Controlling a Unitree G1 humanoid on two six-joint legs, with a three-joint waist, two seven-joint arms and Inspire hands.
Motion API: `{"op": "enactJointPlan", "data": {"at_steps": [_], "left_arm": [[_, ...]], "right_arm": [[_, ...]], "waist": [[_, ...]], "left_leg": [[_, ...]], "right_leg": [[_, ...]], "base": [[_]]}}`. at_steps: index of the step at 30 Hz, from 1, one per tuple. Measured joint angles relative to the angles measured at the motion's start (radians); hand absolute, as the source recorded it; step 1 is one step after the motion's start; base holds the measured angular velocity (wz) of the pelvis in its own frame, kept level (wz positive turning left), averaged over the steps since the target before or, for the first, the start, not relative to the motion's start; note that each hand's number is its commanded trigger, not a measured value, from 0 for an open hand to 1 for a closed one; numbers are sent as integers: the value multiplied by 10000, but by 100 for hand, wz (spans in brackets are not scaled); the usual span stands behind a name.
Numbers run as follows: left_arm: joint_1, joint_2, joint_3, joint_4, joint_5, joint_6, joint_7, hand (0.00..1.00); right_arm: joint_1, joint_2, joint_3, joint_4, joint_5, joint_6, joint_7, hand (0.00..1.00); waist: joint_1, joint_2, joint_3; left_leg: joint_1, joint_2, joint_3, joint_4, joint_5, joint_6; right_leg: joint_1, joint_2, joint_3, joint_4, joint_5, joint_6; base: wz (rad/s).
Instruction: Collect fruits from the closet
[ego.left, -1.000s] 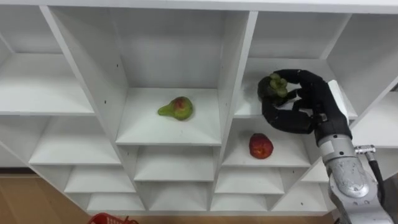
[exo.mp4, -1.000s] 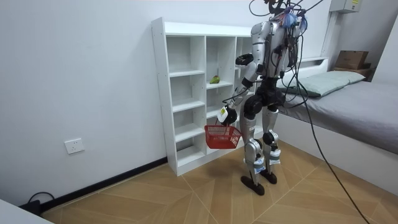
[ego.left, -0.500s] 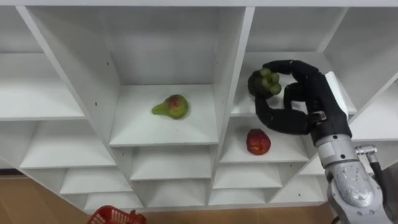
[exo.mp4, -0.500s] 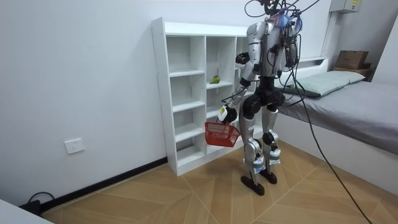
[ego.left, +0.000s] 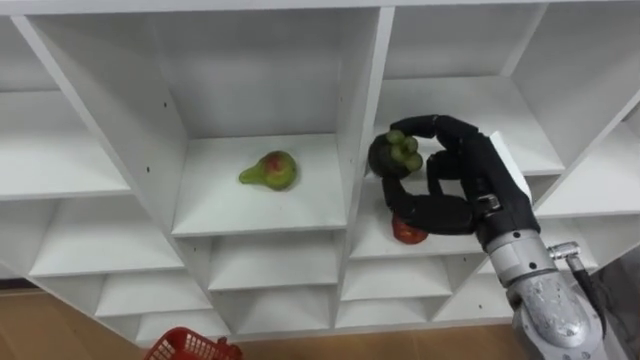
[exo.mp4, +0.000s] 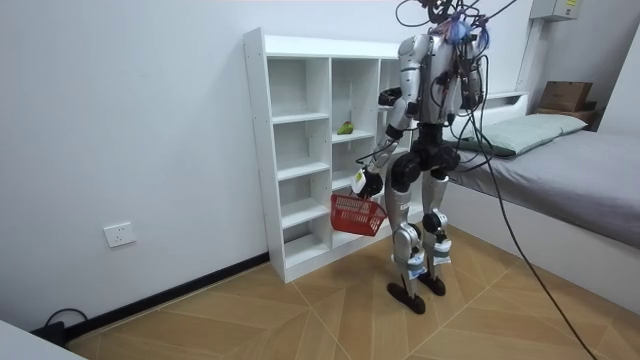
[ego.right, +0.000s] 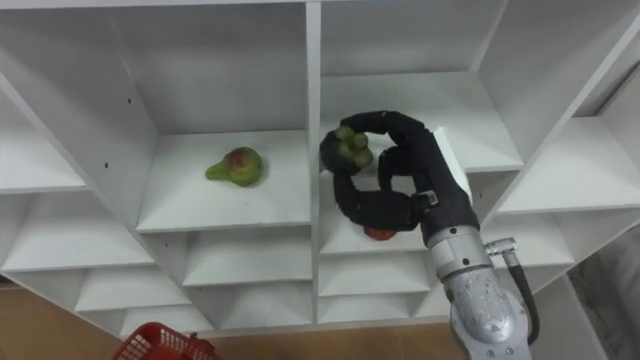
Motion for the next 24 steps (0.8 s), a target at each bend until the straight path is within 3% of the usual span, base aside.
{"op": "enactJointPlan", "data": {"at_steps": [14,17,24], "left_arm": [[-227,117,-176,157,-394,-5,-157,100],[-227,207,-175,178,-395,-4,-183,100],[-266,257,-317,116,-463,-3,-174,100]], "right_arm": [[665,-30,400,59,-67,13,567,100],[755,-21,409,45,-66,4,655,100],[914,-98,531,260,-102,6,738,100]], "waist": [[-101,-163,26],[-105,-166,27],[-123,-104,68]], "left_leg": [[-92,2,-28,-14,0,4],[-70,-5,-15,-4,0,4],[-60,4,1,-21,-2,7]], "right_leg": [[-102,22,63,-8,22,-12],[-104,35,284,-8,24,-9],[-98,42,292,9,28,-3]], "base": [[0],[-3],[0]]}}
